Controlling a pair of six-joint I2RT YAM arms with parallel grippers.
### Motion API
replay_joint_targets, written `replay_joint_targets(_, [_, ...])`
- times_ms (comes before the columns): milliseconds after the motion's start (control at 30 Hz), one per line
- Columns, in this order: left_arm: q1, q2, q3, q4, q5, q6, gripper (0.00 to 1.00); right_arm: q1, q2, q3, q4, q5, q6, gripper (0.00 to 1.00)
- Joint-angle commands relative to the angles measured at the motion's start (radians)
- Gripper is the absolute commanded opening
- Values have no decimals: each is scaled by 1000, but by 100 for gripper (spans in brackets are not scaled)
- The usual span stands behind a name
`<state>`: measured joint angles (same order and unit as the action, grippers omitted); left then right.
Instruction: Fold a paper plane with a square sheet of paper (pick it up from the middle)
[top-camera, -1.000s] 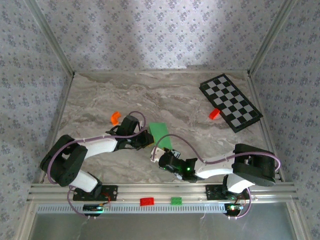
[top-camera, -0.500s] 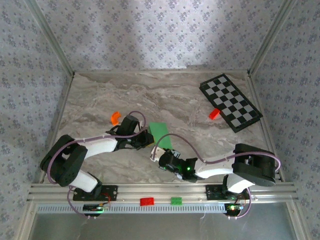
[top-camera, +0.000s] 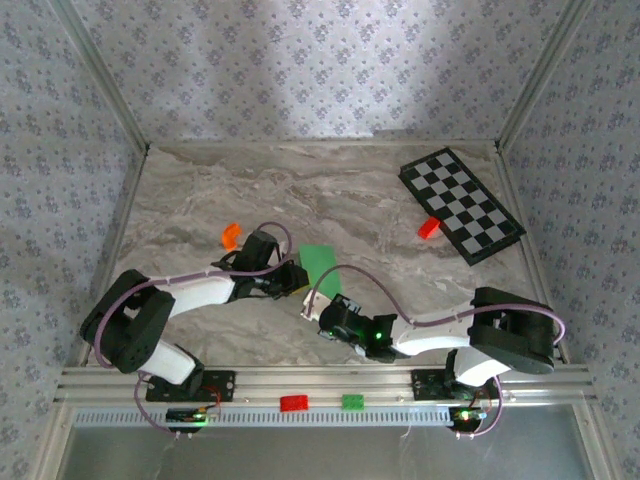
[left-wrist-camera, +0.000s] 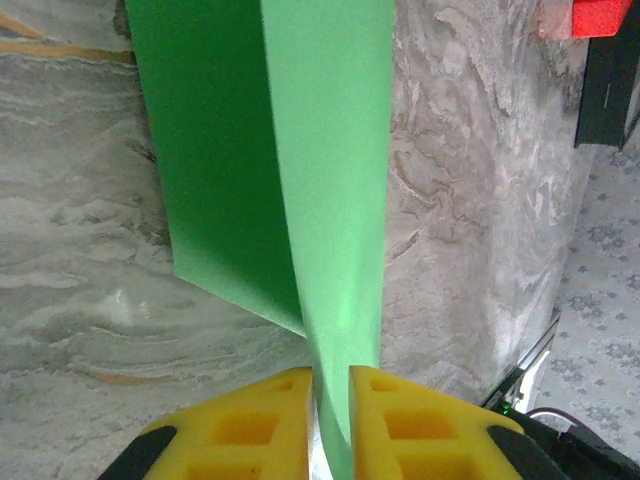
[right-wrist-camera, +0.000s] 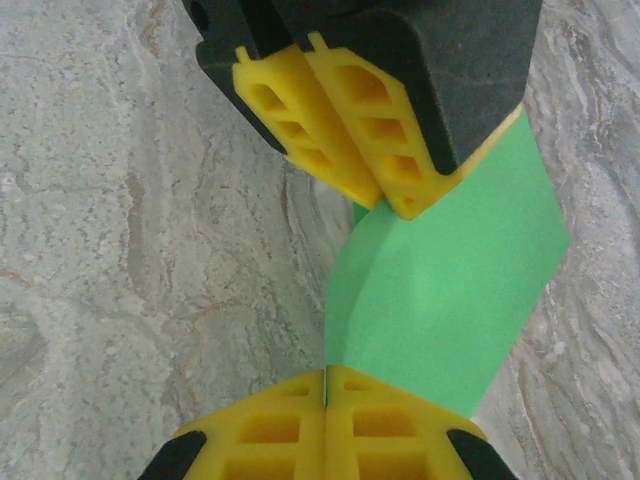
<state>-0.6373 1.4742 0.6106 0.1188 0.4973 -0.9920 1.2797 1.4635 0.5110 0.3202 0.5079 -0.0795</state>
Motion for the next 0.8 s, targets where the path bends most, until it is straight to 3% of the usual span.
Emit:
replay_joint_targets(0, [-5,-48,26,-69,-43,22,32,-17,-32,7,-58,-77,66,2])
replay_joint_targets(100, [-4,-100,32,-151,-125,41,46,-74,-49,37,-126,-212,168,2])
replay_joint_targets(200, [2,-165,31,-243,-228,50,57,-181,-57,66,-173,-440,286,2])
replay_joint_targets(300, [26,-218,8,-272,-258,45,62,-295,-47,79,-149,-651,419,2])
replay_joint_targets(467, [93,-256,-45,-231,-187,34,61,-418,-8,86,-73,-902,578,2])
replay_joint_targets(767, [110,-229,-4,-180,-80,72,38,-447,42,80,13,-1032,654,0])
